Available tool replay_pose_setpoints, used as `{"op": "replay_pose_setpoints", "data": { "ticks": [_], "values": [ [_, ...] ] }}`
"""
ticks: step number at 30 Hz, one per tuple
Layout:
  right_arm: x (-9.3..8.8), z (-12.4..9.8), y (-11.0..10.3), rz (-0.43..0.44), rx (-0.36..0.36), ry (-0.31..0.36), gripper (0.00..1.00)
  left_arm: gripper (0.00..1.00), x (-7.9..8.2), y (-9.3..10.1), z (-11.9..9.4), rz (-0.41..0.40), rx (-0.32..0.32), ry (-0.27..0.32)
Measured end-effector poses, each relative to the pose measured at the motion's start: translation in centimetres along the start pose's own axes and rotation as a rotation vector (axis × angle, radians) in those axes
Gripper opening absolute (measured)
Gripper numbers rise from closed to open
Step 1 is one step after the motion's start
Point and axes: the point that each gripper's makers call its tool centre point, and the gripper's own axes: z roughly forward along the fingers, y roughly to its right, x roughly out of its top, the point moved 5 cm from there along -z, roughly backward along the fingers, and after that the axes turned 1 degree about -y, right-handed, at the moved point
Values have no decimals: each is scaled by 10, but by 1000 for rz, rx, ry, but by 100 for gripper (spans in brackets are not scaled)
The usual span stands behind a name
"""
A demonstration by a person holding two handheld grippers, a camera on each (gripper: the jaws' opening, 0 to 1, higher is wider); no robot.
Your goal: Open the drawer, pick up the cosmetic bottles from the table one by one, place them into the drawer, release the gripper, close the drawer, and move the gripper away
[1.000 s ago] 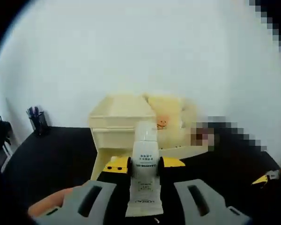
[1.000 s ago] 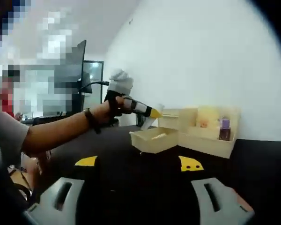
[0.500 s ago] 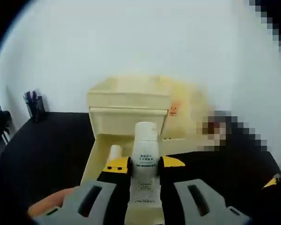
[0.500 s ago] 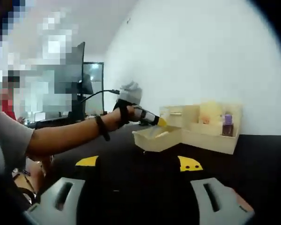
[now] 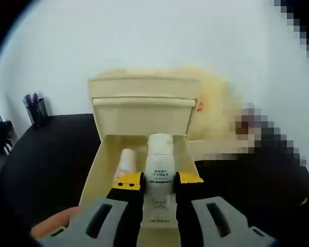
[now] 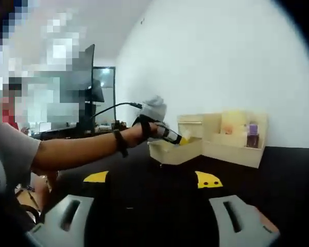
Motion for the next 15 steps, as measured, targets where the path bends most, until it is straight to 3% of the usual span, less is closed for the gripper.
{"op": "replay_pose_setpoints", "data": {
  "ticks": [15],
  "values": [
    [1, -1, -2, 2, 10, 2, 59, 19, -10, -4, 20, 5, 15, -51]
  ]
}}
